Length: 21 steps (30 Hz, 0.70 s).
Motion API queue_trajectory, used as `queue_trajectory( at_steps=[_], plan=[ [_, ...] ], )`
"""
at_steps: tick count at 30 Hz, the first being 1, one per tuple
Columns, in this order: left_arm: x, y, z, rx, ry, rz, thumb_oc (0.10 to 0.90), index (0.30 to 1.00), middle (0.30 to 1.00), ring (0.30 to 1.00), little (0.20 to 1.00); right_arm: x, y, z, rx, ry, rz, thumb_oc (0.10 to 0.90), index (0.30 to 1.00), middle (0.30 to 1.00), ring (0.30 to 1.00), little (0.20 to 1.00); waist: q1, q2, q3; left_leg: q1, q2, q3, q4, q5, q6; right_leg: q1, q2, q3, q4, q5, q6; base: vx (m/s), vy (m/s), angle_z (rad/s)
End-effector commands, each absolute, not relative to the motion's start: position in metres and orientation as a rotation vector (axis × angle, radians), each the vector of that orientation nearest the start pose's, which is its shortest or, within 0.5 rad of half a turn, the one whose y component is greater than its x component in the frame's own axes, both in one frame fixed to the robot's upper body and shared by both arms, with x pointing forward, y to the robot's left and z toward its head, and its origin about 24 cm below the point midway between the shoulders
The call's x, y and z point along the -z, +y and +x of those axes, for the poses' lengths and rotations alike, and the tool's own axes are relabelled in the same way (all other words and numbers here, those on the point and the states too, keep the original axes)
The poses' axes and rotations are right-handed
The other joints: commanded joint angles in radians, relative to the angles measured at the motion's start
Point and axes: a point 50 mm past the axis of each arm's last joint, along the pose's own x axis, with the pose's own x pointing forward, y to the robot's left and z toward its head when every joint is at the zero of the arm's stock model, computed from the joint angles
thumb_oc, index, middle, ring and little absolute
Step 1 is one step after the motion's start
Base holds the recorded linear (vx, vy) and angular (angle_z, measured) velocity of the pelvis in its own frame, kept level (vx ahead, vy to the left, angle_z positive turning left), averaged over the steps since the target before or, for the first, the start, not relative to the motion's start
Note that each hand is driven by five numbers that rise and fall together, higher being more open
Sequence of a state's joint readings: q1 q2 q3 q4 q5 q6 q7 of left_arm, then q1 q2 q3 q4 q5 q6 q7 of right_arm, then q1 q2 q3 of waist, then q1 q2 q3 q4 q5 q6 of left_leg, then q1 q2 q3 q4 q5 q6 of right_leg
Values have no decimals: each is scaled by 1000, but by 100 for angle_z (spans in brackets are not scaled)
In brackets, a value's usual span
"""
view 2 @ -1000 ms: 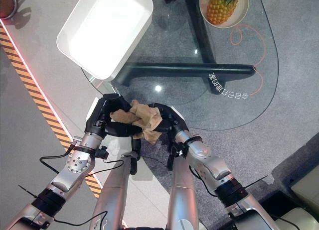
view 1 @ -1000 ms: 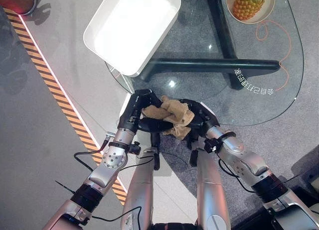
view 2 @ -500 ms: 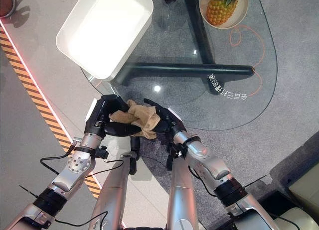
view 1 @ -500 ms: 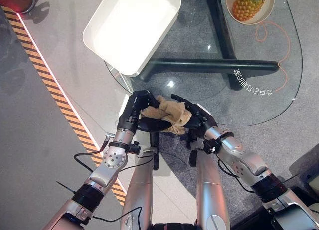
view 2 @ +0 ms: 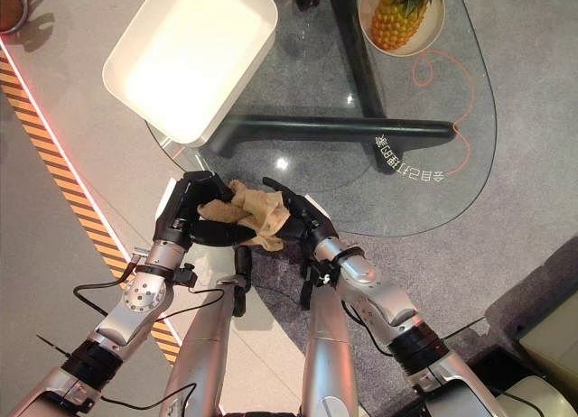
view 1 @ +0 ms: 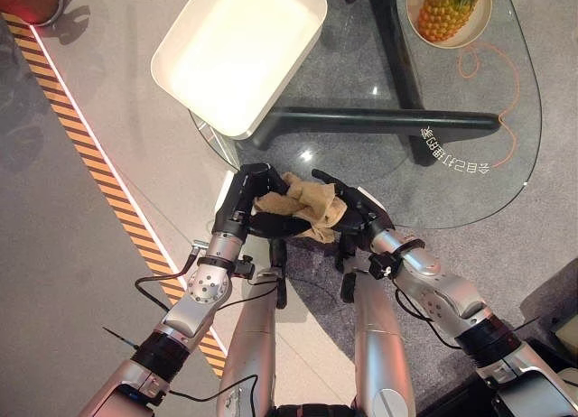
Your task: Wipe the table with a cloth and put it in the basket.
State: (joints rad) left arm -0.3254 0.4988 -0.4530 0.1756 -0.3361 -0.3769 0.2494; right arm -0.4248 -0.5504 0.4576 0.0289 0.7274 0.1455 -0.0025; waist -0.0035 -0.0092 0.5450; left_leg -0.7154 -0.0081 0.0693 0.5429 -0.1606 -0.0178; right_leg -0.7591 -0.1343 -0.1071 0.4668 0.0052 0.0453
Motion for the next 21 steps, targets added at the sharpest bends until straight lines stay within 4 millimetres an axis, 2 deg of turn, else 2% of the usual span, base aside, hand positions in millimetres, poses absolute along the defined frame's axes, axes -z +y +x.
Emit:
queue_trajectory(
  at_steps=[1,13,21],
  plan=[
    [-135,128,278,313,-590,52,100,300,300,300,200,-185,-102,297,-680,-356,157,800,900,900,900,900,16,3,-25,48,-52,70,-91,72,96,47,83,-38,5,-27,-19,0,0,0],
    [-130,140,276,283,-586,71,100,300,300,300,200,-188,-136,295,-569,-417,153,800,900,900,900,900,4,-12,-25,47,-37,75,-82,59,95,49,84,-39,16,-33,-17,0,0,0],
    [-129,146,275,267,-586,80,100,300,300,300,200,-188,-149,293,-513,-447,155,800,900,900,900,900,-2,-16,-25,38,-33,75,-78,56,95,43,86,-38,22,-35,-15,0,0,0]
  ],
)
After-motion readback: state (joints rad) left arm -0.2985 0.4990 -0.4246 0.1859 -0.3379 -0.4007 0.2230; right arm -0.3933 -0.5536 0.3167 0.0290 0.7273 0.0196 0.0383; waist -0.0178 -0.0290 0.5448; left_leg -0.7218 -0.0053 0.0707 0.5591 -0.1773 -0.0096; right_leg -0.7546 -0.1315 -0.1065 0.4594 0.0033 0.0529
